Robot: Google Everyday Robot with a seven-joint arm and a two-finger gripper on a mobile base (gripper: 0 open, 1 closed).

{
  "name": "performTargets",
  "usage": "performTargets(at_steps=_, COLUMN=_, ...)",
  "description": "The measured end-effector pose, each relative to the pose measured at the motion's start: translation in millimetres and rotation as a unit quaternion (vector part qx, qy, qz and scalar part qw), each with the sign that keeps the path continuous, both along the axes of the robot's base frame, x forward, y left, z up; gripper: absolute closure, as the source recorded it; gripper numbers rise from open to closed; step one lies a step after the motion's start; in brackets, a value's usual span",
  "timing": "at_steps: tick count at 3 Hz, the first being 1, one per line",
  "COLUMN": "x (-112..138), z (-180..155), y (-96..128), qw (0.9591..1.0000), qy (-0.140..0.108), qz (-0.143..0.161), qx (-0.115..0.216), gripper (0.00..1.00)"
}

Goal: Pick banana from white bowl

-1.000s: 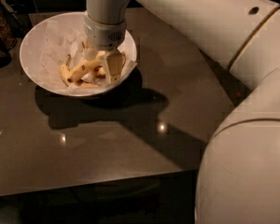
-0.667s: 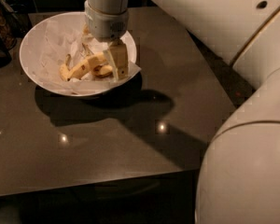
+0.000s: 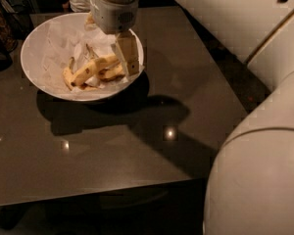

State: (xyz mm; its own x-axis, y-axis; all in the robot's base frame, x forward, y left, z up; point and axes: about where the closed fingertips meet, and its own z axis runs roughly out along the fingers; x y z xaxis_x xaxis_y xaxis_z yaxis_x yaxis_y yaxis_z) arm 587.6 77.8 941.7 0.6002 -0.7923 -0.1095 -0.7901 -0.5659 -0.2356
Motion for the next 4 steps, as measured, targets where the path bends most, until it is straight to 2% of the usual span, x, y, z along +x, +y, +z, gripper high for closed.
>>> performTargets(at_steps=1, x=7.8, z=0.9, y=2.5, qw=0.9999, qy=-0.004, qz=0.008, qx=0.013, gripper=0.00)
performTargets(at_steps=3, x=36.4, z=-3.0, y=25.3, qw=0.9986, qy=0.017, qz=0.046, qx=0.018, gripper=0.00)
performTargets(at_steps=4, x=48.5, z=-3.2, y=34.2, qw=0.9981, qy=0.018, qz=0.055, qx=0.021, gripper=0.00)
